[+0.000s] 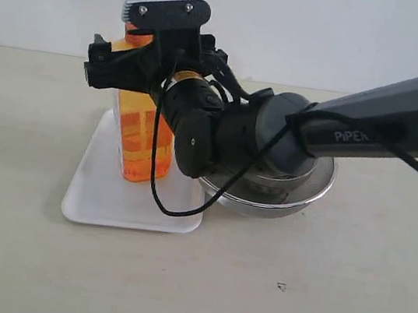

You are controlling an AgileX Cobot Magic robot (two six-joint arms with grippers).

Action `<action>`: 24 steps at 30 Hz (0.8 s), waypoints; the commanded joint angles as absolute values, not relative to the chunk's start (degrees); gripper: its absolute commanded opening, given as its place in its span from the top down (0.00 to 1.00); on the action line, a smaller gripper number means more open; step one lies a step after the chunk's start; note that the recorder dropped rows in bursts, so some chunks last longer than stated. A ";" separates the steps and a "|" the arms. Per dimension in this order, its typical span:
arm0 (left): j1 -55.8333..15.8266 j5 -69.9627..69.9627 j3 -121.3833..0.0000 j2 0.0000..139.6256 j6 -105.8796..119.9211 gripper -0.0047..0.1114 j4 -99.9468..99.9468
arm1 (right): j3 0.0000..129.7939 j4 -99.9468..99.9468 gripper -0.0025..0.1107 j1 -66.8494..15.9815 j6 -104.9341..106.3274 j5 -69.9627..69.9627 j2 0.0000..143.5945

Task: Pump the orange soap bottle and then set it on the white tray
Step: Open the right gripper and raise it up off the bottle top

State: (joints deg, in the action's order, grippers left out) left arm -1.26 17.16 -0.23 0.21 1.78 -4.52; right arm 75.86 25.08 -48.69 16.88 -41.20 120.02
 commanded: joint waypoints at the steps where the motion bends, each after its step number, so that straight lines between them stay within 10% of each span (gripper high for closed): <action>1: -1.17 16.82 0.00 0.00 2.03 0.92 -4.93 | 76.03 24.65 0.05 -48.52 16.92 -40.79 117.21; 24: -1.17 16.82 0.00 0.00 2.03 0.92 -4.93 | 76.03 23.75 0.05 -48.52 27.77 -17.18 108.32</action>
State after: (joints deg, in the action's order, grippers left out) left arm -1.26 17.16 -0.23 0.21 1.78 -4.52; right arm 75.86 23.67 -48.69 26.03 -19.27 109.78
